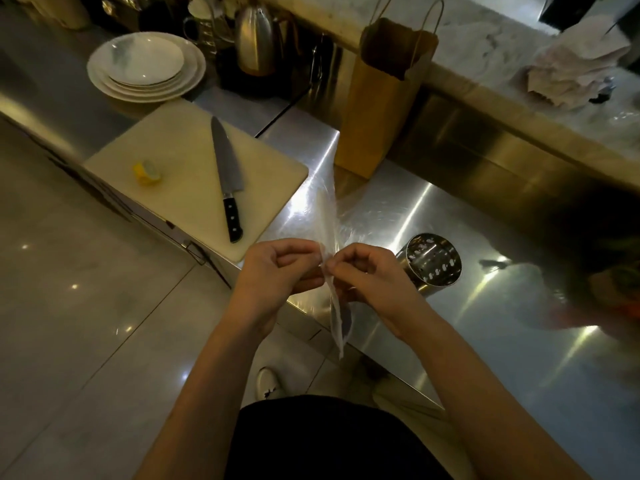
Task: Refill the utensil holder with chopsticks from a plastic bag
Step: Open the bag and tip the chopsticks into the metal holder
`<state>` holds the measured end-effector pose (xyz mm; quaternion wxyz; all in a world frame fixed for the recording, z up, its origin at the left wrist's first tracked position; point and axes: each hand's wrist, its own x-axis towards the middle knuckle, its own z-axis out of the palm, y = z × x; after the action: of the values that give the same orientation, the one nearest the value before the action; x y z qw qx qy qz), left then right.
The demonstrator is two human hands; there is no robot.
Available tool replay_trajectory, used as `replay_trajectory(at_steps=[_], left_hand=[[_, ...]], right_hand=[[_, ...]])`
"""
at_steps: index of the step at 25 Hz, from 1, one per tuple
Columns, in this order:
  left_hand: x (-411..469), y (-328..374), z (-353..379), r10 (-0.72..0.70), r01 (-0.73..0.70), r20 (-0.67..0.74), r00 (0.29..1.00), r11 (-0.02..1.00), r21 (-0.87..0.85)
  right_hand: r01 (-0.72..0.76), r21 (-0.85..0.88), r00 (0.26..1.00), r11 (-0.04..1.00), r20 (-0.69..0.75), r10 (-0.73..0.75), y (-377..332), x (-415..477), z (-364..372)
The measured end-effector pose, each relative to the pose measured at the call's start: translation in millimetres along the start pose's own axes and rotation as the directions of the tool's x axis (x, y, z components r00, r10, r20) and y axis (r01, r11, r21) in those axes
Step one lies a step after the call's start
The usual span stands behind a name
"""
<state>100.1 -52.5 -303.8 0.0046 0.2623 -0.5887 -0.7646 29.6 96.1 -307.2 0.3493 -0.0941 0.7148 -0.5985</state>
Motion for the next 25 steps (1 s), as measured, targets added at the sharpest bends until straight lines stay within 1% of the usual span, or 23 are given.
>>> replay_trajectory(at_steps=[5, 11, 16, 18, 20, 21, 22, 25], left_hand=[[-2, 2, 14, 0.050, -0.050, -0.031, 0.998, 0.999, 0.000], [-4, 2, 26, 0.088, -0.087, -0.040, 0.995, 0.996, 0.032], [-3, 0, 34, 0.075, -0.076, -0.056, 0.996, 0.997, -0.012], [-1, -2, 37, 0.052, -0.056, -0.053, 0.997, 0.995, -0.077], [2, -4, 41, 0.022, -0.030, -0.056, 0.998, 0.986, -0.161], [4, -6, 43, 0.027, -0.038, -0.065, 0.997, 0.986, -0.159], [5, -7, 46, 0.047, -0.057, -0.077, 0.996, 0.991, -0.123], [6, -11, 55, 0.129, -0.125, -0.074, 0.989, 0.991, 0.049]], right_hand=[[0.038, -0.099, 0.998, 0.994, 0.050, -0.033, -9, 6, -18], [0.090, -0.186, 0.981, 0.978, 0.184, -0.055, -15, 7, -40], [0.147, -0.185, 0.957, 0.972, 0.275, -0.093, -18, 10, -53], [0.143, -0.129, 0.949, 0.981, 0.299, -0.100, -18, 11, -56], [0.108, -0.033, 0.943, 0.994, 0.321, -0.091, -19, 13, -58], [0.098, -0.004, 0.941, 0.995, 0.326, -0.091, -18, 14, -59], [0.102, 0.004, 0.941, 0.995, 0.325, -0.097, -16, 15, -59], [0.160, -0.059, 0.934, 0.985, 0.331, -0.132, -12, 19, -59]])
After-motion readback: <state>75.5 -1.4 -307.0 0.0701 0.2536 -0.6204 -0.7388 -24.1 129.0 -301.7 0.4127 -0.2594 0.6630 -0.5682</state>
